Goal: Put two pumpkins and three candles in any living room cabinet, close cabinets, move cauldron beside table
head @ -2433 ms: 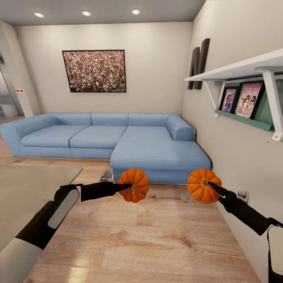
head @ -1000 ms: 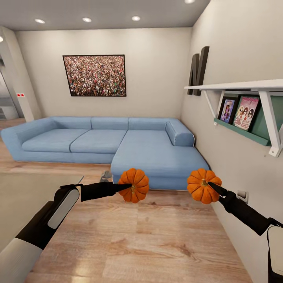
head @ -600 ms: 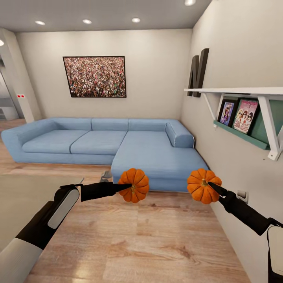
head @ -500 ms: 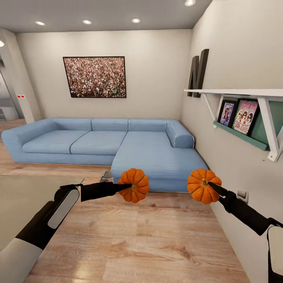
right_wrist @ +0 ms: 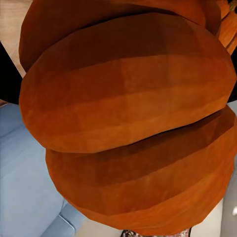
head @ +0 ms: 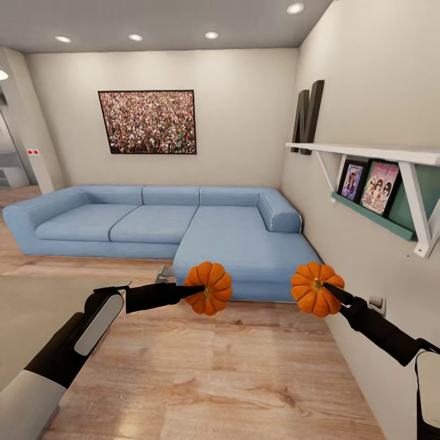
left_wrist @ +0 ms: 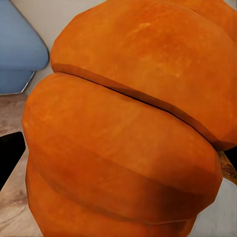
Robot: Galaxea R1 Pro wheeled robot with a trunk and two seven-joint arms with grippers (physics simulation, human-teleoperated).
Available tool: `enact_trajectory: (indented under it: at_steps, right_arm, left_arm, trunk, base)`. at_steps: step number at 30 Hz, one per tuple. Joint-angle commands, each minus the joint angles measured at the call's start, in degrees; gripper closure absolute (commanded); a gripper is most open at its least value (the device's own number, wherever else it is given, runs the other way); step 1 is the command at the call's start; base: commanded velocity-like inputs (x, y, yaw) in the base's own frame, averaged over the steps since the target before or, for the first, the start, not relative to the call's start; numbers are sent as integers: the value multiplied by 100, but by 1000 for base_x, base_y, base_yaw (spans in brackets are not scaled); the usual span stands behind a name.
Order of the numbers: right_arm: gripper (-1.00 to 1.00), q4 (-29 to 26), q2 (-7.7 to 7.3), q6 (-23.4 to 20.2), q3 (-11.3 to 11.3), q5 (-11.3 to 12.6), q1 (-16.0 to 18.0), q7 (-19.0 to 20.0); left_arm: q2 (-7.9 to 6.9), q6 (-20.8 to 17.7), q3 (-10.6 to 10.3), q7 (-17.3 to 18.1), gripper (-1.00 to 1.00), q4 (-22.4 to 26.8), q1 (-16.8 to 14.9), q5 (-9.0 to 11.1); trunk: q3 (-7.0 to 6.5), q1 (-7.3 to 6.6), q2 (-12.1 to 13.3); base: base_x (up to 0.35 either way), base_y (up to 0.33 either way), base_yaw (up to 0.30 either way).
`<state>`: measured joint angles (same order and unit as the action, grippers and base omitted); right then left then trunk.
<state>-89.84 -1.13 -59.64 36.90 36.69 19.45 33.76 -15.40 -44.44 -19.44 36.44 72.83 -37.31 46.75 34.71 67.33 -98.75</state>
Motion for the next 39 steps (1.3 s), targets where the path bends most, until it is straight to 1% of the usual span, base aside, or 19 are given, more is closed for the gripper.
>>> enact_trajectory:
  at_steps: [1,23,33,39]
  right_arm:
    - [100,1,1,-36,11,-17,7,61]
    - [100,1,-1,-36,10,-24,7,52]
    - [100,1,-1,-36,3,-25,7,52]
    - [100,1,-13,-36,4,-24,7,52]
  left_arm:
    - [-4,-32,-7,-11,100,0,-5,30]
    - [-5,-30,-7,-5,100,-11,-5,27]
    - [-7,-30,-7,-3,100,-7,-5,29]
    - [-6,-27,-7,3,100,2,-5,29]
  trunk:
    - [-12,-23,39]
    - [-409,-506,921]
    - [-621,-726,1322]
    - [-644,-726,1322]
  base:
    - [0,0,0]
    - [0,0,9]
    - [0,0,231]
    - [0,0,266]
